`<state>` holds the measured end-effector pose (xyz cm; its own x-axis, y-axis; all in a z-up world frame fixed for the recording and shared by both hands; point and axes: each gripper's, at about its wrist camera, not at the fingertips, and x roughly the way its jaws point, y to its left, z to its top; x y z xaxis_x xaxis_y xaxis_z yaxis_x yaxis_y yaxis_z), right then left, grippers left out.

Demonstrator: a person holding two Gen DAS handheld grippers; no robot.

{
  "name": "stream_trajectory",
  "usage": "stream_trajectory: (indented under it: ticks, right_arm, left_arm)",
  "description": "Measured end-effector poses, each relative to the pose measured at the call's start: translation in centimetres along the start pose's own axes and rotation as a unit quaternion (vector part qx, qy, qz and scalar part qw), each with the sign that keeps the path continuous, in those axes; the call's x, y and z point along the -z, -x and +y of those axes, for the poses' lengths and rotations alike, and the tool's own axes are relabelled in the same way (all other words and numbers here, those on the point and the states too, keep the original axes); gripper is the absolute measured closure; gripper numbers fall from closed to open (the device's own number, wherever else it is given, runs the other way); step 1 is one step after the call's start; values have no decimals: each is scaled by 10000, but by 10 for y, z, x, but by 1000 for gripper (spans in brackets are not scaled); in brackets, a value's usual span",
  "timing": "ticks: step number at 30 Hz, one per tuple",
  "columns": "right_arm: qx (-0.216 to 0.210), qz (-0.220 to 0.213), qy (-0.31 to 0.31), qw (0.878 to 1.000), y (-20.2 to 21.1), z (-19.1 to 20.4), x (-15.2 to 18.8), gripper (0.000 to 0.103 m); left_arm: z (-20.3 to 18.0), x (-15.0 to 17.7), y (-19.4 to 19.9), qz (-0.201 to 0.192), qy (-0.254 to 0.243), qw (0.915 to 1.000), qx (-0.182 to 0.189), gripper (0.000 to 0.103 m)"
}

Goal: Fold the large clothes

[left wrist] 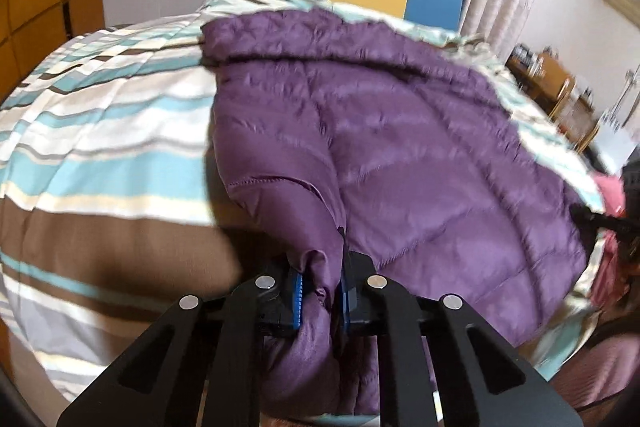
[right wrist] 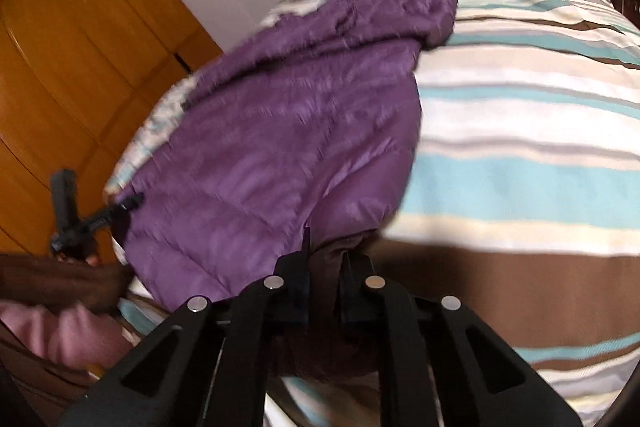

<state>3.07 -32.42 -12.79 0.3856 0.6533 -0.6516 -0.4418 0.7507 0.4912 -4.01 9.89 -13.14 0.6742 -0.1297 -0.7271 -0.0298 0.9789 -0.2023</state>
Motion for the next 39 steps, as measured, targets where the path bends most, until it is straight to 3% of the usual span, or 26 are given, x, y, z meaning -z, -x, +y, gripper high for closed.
stream_trajectory:
  ticks: [6, 14, 24, 27, 35, 39]
  right_arm:
    - [-156, -481, 46, 9987, 9, 7, -25, 95]
    - [-174, -1030, -18, 9945, 11, 5, -74, 95]
    - [-221, -1297, -867, 9875, -20, -31, -130, 95]
    - [-144, -1291, -962, 9868, -33, -37, -145, 95]
    - [62, -1104, -1344, 9847, -73, -63, -166, 95]
    - [21, -1096, -1570, 9815, -82, -74, -165, 93]
  left_arm:
    - [2, -37, 15, -551, 289, 9976, 290, 92]
    - [1, -93, 5, -981, 568, 9921, 531, 92]
    - [33, -146, -51, -828, 1267, 9871, 530, 92]
    - [36, -156, -71, -713, 1255, 9886, 438, 92]
    - [50, -165, -111, -426, 1522, 9870, 292, 92]
    - [53, -163, -114, -426, 1596, 9856, 355, 85]
